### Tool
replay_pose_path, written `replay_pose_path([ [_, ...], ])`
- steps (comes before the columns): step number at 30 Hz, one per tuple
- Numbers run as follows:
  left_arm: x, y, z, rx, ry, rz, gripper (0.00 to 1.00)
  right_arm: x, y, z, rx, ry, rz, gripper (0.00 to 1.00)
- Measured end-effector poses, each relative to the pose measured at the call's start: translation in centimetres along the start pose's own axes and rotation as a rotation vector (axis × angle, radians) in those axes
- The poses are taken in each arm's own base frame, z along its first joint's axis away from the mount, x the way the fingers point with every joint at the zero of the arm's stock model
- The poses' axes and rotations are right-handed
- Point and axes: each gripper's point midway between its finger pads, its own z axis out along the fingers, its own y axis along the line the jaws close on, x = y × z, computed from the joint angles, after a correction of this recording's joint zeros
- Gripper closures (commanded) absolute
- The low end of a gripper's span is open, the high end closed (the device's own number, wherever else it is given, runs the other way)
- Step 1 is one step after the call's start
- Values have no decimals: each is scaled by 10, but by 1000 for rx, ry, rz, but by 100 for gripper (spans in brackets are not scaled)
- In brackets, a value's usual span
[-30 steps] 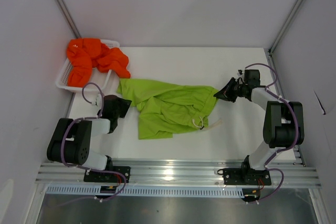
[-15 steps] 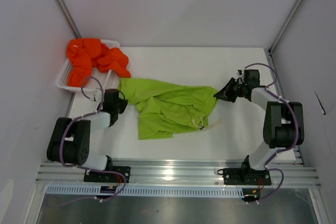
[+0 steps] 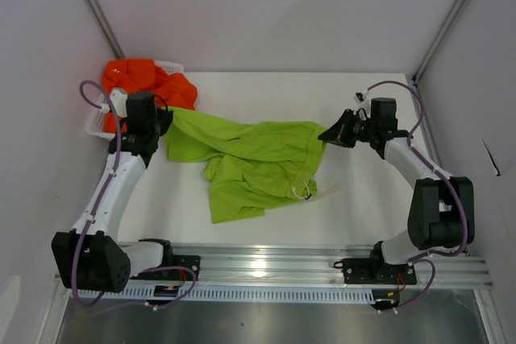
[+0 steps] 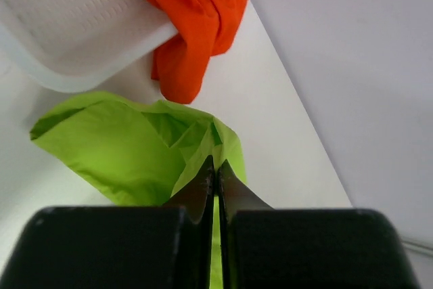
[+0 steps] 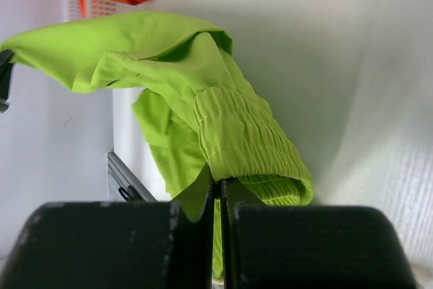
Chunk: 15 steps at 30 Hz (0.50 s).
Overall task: Fold and stack the shorts
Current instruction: Flatten the shorts out
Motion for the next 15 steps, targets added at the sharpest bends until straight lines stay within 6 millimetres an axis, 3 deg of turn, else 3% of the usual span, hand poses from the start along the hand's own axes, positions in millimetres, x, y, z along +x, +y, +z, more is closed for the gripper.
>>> replay_pose_path([
  [7,-30,21,2,-137,8,2,100,-8,48,-21,-178,-68,-140,100],
  [15,-48,39,3,-217,23,7,100,0,52,-15,-262,-12,-118,100],
])
